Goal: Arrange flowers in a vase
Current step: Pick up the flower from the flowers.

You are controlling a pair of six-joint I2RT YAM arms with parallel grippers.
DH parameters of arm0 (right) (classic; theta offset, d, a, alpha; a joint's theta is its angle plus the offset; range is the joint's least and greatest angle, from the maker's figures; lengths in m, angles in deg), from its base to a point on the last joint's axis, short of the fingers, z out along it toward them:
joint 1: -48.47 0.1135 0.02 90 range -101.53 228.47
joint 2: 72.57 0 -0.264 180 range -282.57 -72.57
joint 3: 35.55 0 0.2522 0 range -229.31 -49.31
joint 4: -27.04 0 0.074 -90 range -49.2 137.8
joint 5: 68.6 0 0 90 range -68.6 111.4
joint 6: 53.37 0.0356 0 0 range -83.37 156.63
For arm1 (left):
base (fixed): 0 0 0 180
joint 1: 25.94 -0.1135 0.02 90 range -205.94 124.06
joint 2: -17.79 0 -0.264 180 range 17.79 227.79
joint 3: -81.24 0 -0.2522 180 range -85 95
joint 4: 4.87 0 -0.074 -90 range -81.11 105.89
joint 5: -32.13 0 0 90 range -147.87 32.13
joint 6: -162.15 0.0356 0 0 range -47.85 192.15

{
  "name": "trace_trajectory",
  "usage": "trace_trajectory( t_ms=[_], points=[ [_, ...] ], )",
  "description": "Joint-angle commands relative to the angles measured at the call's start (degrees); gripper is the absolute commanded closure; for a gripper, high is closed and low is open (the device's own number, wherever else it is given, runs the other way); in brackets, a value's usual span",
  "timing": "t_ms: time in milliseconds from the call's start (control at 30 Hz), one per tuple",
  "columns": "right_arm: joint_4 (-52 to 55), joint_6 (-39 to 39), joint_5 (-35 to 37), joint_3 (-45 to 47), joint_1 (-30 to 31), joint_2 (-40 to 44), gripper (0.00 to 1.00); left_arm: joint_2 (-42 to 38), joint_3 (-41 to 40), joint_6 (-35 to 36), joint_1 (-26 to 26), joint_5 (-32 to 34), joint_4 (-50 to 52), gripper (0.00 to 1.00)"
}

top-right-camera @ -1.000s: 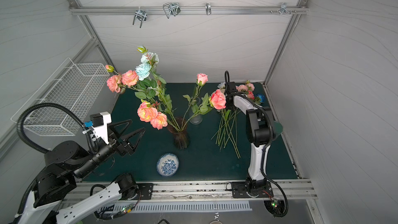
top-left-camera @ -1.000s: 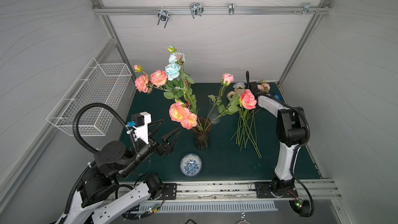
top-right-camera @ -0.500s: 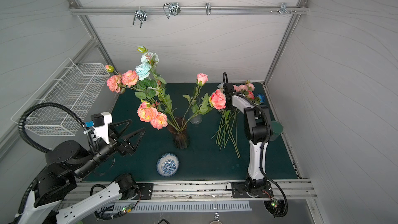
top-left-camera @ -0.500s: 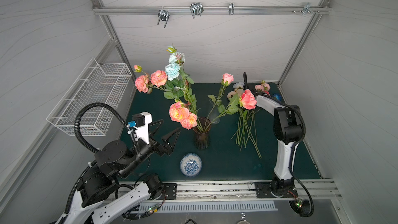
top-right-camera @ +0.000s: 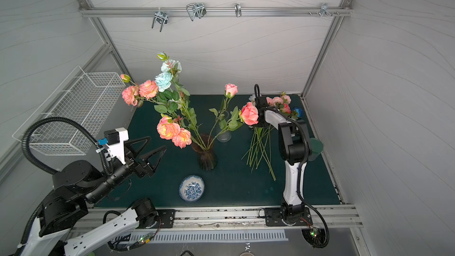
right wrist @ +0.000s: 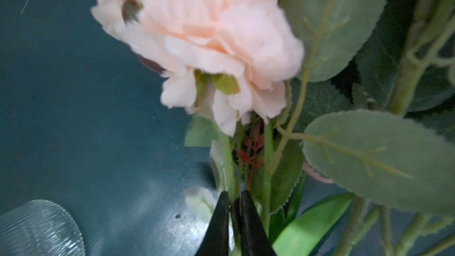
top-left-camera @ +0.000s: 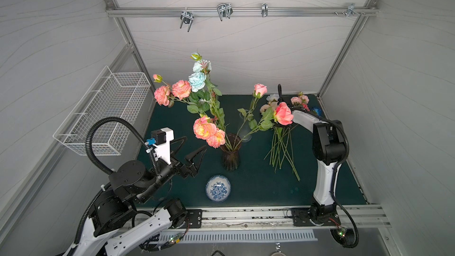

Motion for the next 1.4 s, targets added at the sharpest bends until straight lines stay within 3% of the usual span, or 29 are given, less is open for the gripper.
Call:
trace_trajectory(
  t_ms=[0,100,400,700,1067,1233,1367],
  points=[
    [-0.1,-0.8,0.9,-0.5,0.6,1.6,0.94,-0.1,-0.1,0.6,0.2,0.9,-1.3,0.0],
    [-0.8,-0.7,1.0,0.4,0.8,3.8,1.0,0.0,-0.1,0.7,0.2,1.0,-1.4,0.0],
    [-5.2,1.2,1.4,7.0,0.9,17.0,1.0,-0.1,-0.2,0.8,0.2,1.2,-1.5,0.0],
    [-8.6,6.6,-9.7,12.6,-2.9,27.5,1.0,0.2,1.2,0.5,0.2,1.0,-0.8,0.0],
    [-10.0,0.9,13.9,16.2,-2.7,48.3,1.0,0.2,2.5,0.1,0.3,1.7,-0.1,0.0],
    [-9.6,-0.8,15.8,13.8,-2.6,58.4,1.0,0.6,2.8,0.0,0.2,2.0,0.2,0.0],
    [-8.8,0.4,12.8,10.4,-2.6,64.6,1.0,0.9,2.9,-0.4,0.2,2.4,0.3,0.0]
  ],
)
